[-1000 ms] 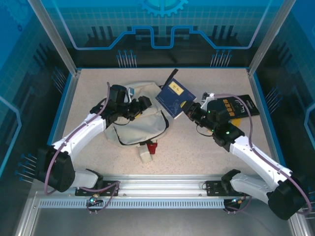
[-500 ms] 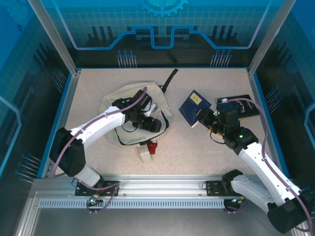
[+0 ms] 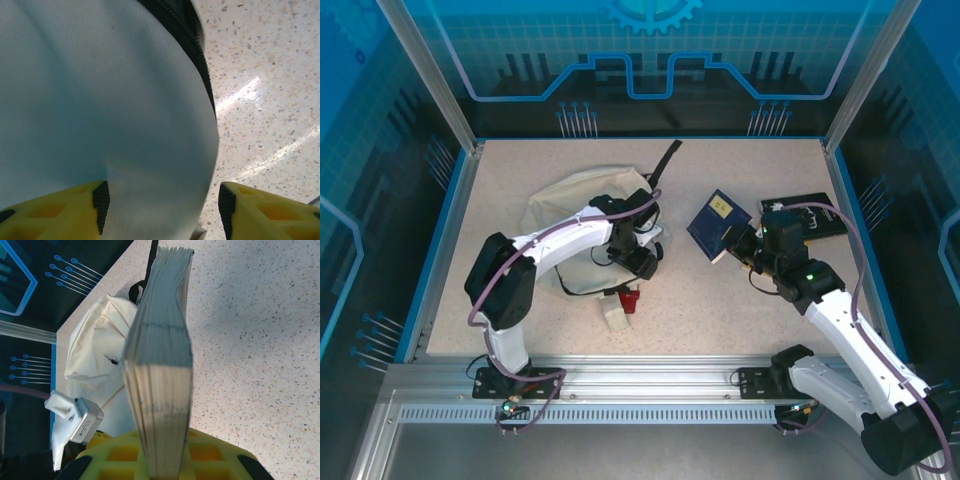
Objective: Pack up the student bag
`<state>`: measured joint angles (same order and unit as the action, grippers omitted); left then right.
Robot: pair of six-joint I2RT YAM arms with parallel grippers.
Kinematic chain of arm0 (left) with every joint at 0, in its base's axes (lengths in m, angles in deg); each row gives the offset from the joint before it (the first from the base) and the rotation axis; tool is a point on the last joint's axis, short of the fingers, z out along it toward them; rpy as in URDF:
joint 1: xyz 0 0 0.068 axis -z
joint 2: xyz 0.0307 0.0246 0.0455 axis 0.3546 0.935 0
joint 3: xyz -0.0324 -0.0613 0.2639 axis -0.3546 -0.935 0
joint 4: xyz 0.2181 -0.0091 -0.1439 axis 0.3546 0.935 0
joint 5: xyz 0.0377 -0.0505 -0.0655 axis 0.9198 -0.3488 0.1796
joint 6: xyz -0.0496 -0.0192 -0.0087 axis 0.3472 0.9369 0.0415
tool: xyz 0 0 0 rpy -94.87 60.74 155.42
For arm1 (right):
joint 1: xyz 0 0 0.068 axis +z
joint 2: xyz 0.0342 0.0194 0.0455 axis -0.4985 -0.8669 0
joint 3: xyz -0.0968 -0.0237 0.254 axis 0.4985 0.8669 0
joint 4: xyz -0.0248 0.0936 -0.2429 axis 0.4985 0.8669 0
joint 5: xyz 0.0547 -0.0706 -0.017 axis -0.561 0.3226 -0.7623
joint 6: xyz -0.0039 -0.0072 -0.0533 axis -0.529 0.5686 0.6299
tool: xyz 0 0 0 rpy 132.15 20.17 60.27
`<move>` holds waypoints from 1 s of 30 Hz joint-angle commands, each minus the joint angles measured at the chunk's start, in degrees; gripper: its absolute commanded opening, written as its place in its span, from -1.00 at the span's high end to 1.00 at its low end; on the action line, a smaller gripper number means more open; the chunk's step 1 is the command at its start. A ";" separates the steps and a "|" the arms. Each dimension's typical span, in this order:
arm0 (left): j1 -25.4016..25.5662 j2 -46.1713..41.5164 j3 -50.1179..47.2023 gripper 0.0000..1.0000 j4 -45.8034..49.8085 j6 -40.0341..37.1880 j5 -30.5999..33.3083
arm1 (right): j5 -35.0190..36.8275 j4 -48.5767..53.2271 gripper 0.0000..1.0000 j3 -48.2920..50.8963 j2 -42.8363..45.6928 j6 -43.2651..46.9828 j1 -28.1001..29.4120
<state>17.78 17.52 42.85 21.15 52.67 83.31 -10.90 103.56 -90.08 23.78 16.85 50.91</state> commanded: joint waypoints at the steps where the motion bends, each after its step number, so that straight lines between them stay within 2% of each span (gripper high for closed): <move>1: 0.27 2.13 2.98 -0.23 3.35 -2.22 2.12 | -0.67 -0.63 0.76 0.24 0.80 0.06 -0.80; 7: 0.19 5.02 5.72 0.10 4.70 -2.48 4.23 | -1.34 -1.06 0.76 0.46 0.61 -0.38 -0.83; 11: 0.04 5.34 7.22 0.38 5.49 -2.86 3.93 | -1.47 -1.07 0.77 0.59 0.62 -0.53 -0.80; 14: -0.34 4.79 8.19 0.50 5.88 -3.15 3.06 | -1.66 -1.16 0.77 0.68 0.62 -0.65 -0.80; 21: -2.85 1.44 9.12 0.81 5.74 -2.49 -4.02 | -2.00 -1.16 0.78 1.19 0.93 -0.91 -0.76; 30: -8.58 -5.49 9.27 0.93 -0.26 2.72 -15.79 | -3.36 -1.59 0.78 1.38 1.59 -1.17 -0.37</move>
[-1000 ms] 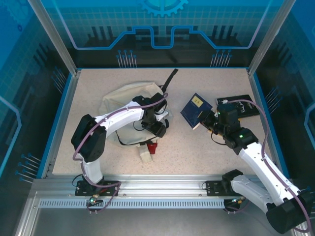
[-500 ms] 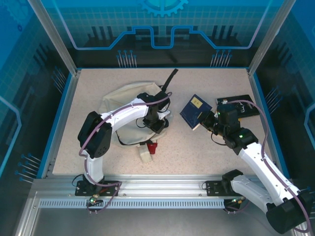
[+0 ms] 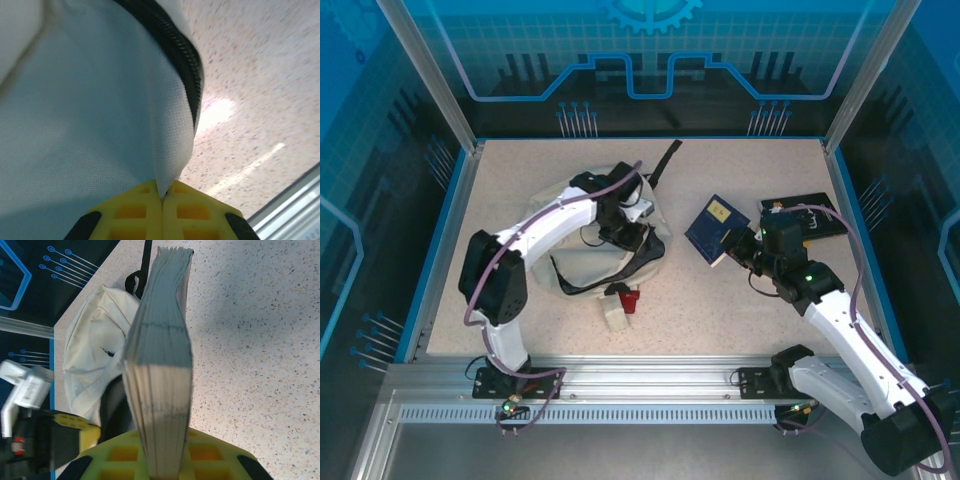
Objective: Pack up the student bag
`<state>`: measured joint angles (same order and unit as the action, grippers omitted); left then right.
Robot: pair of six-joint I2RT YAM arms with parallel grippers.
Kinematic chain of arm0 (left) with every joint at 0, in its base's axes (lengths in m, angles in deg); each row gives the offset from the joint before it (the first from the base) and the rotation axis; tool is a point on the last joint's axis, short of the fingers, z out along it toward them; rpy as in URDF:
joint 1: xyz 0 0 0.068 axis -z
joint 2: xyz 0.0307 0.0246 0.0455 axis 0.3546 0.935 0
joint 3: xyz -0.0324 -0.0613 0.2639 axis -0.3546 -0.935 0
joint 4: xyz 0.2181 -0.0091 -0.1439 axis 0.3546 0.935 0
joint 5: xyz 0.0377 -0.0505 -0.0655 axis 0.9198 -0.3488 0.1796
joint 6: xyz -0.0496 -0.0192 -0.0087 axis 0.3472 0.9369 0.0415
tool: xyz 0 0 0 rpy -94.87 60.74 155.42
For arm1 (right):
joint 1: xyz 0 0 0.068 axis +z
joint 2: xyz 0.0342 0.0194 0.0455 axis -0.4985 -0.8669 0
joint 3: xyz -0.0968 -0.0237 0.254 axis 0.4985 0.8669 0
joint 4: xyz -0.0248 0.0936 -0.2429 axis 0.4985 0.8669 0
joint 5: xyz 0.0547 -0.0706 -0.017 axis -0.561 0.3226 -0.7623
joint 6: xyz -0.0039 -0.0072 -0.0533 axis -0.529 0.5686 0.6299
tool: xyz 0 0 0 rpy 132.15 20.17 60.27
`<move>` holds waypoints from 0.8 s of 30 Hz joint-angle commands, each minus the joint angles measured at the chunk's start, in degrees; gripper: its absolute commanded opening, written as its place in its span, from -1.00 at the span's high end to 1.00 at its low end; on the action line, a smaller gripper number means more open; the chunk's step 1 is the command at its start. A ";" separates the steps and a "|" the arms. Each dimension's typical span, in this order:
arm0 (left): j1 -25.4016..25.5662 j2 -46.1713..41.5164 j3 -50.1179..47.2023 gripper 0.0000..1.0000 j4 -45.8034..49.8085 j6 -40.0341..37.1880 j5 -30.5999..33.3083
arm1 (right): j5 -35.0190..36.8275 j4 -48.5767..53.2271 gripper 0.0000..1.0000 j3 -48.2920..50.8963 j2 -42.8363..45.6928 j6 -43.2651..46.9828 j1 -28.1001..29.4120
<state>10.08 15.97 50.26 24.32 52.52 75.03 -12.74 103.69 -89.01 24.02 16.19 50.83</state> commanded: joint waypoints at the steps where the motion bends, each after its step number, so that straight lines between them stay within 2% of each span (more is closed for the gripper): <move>1: -1.65 -4.54 2.20 0.93 -4.44 3.74 -8.93 | -1.94 -1.81 0.78 0.22 1.39 -0.61 -0.06; 3: -2.84 -5.55 2.95 0.93 -6.01 5.20 -9.97 | -2.90 -1.98 0.78 0.02 1.44 -0.77 0.41; 6: -3.90 -7.15 4.35 0.94 -9.19 7.79 -7.70 | -5.87 -3.39 0.78 -0.22 1.37 -1.41 1.44; 14: -4.07 -8.92 6.90 1.00 -19.04 13.20 -2.70 | -12.15 -16.89 0.76 3.77 -2.75 -9.03 8.08; 20: -4.07 -9.08 7.25 1.00 -20.92 14.71 -2.55 | -13.59 -27.54 0.76 2.82 -11.74 -13.03 12.37; 24: -4.00 -9.14 7.06 0.99 -20.64 15.23 -2.41 | -11.79 -32.95 0.76 -1.35 -20.51 -13.70 14.87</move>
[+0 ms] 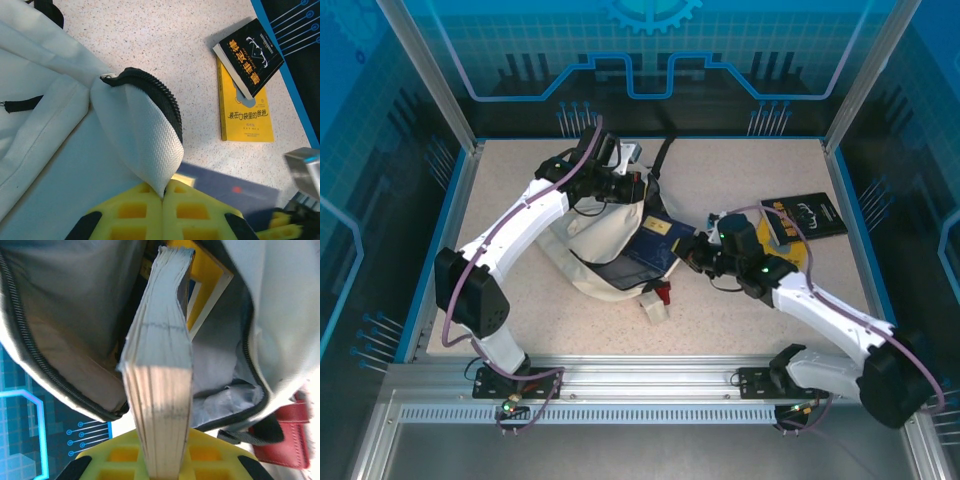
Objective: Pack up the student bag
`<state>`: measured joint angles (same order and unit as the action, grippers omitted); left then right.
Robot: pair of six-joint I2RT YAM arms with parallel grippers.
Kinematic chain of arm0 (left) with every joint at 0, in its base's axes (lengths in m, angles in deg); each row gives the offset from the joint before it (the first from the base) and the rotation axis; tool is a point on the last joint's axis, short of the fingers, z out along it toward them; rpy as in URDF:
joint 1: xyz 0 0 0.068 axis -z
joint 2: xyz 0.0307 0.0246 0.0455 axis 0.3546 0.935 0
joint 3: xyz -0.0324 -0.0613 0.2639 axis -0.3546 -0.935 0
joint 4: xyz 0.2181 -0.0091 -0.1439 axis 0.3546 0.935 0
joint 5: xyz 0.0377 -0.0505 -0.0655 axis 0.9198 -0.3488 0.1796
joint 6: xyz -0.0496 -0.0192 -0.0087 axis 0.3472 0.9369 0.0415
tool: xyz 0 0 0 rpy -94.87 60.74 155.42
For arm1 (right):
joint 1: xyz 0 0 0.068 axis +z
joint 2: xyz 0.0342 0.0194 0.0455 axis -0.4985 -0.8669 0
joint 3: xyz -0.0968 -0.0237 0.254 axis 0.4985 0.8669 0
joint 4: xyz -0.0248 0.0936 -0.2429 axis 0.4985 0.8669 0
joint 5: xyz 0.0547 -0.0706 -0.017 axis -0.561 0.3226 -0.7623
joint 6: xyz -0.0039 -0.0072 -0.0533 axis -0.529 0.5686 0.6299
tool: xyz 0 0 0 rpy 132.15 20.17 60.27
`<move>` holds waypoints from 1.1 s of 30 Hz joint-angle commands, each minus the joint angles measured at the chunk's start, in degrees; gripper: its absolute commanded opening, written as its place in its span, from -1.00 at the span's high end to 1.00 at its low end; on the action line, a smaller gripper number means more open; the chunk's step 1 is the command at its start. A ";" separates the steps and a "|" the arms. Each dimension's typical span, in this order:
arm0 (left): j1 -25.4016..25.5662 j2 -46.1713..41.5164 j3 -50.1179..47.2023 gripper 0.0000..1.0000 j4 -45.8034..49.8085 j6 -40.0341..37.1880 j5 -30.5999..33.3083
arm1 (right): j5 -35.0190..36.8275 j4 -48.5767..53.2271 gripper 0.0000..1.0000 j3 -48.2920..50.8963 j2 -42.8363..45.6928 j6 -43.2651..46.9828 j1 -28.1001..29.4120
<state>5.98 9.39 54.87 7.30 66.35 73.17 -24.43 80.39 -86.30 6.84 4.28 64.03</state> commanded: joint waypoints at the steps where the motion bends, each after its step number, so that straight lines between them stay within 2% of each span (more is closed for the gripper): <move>1: 0.05 -2.70 2.41 0.99 -3.58 1.54 -0.48 | -0.05 -11.47 0.77 -5.09 -5.90 -2.40 1.92; 5: 0.06 -3.27 2.60 0.99 -3.19 1.90 0.14 | 2.18 -17.81 0.78 -8.21 -14.22 -5.30 3.07; 8: -0.05 -3.66 2.88 0.99 -2.69 2.02 0.55 | 7.33 -21.30 0.77 -9.03 -19.04 -7.37 4.08; 12: -0.42 -4.36 3.00 0.99 -2.03 2.52 1.64 | 10.92 -21.73 0.75 -13.63 -26.64 -10.07 4.84; 16: -1.16 -5.71 2.14 1.00 -3.64 4.82 2.33 | 14.70 -19.06 0.75 -19.53 -34.38 -8.67 6.68; 19: -1.17 -6.86 0.91 0.99 -5.34 5.67 2.11 | 14.71 -18.61 0.73 -23.21 -39.93 -10.50 6.99; 22: -1.17 -6.85 0.80 0.99 -5.04 5.74 2.18 | 13.72 -18.66 0.62 -25.55 -43.55 -11.84 7.26; 24: -1.17 -6.80 0.60 0.99 -4.96 5.74 2.29 | 11.67 -19.81 0.45 -26.13 -44.82 -11.89 7.32; 26: -1.26 -6.80 0.37 0.99 -5.02 5.66 2.37 | 11.09 -21.29 0.12 -24.82 -44.25 -12.51 7.42; 28: -1.48 -6.66 0.26 0.99 -5.13 5.95 2.47 | 10.30 -21.99 -0.07 -23.24 -42.57 -12.82 7.24; 33: -1.74 -6.31 0.10 0.98 -5.45 6.01 2.39 | 6.32 -20.31 -0.10 -20.06 -36.83 -12.84 6.43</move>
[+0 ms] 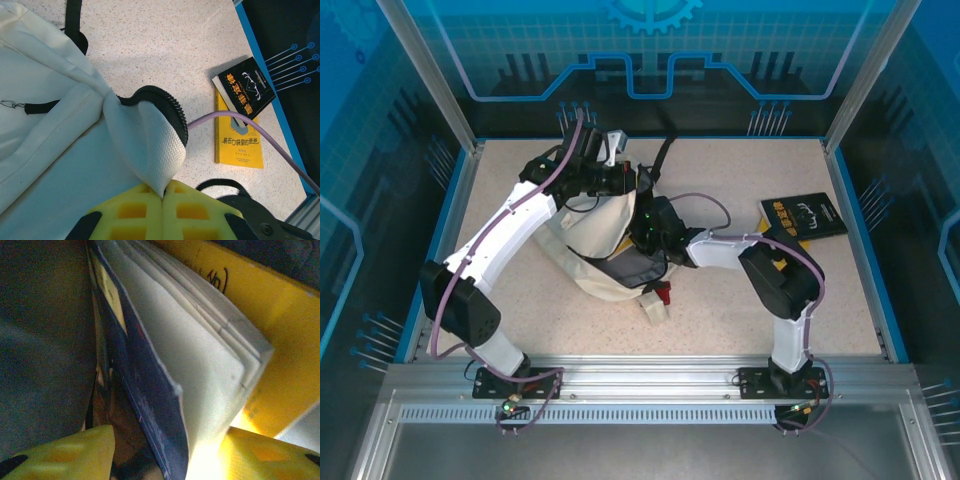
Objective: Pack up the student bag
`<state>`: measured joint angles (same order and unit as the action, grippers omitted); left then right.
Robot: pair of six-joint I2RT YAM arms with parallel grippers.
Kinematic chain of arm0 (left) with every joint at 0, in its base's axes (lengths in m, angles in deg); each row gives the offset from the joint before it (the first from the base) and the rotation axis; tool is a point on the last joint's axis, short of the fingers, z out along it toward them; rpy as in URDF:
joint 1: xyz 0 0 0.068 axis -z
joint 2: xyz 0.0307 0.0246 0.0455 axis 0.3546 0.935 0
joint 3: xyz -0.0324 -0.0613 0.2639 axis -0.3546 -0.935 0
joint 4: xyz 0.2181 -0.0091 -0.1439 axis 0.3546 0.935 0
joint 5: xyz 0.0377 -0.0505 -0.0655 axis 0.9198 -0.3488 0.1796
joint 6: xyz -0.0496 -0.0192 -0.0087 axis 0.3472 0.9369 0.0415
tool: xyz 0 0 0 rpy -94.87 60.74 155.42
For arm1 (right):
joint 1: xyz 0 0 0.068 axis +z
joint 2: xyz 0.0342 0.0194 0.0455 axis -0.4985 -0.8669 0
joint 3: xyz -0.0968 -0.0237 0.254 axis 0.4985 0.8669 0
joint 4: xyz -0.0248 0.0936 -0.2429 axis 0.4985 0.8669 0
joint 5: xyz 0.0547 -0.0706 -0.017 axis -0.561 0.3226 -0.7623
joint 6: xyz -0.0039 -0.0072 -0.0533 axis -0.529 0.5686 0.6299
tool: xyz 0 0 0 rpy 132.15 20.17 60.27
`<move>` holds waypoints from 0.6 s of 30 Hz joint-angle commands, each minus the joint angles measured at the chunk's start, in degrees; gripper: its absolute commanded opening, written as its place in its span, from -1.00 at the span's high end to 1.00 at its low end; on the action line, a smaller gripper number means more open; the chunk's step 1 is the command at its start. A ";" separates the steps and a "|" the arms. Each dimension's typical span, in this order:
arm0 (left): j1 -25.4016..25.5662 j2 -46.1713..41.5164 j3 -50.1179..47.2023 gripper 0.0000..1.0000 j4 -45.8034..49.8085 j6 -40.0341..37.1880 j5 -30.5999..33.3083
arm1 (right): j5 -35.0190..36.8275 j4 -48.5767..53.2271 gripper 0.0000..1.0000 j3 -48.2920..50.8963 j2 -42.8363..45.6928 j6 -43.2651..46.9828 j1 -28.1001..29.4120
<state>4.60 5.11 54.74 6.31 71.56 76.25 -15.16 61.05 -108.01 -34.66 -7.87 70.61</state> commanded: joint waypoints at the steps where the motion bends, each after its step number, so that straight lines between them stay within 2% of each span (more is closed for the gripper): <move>1: -0.47 -2.00 0.10 0.98 -4.47 0.78 -0.70 | -4.05 0.31 -0.10 2.08 5.89 -0.88 -0.35; 7: -1.16 -2.19 -0.71 0.97 -4.65 0.65 -0.78 | -6.73 7.49 -0.10 6.31 14.01 0.67 -0.66; 12: -1.48 -3.08 -2.66 0.98 -3.42 -0.59 -0.99 | -4.03 19.98 -0.14 7.89 24.26 9.67 -1.98; 18: -1.51 -6.75 -8.67 1.00 0.60 -4.85 -3.07 | 4.00 40.83 -0.46 7.76 36.13 21.96 -7.82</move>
<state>3.66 2.31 48.14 5.74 69.89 75.51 -16.50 87.69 -100.66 -2.05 5.81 65.84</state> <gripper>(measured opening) 0.068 0.717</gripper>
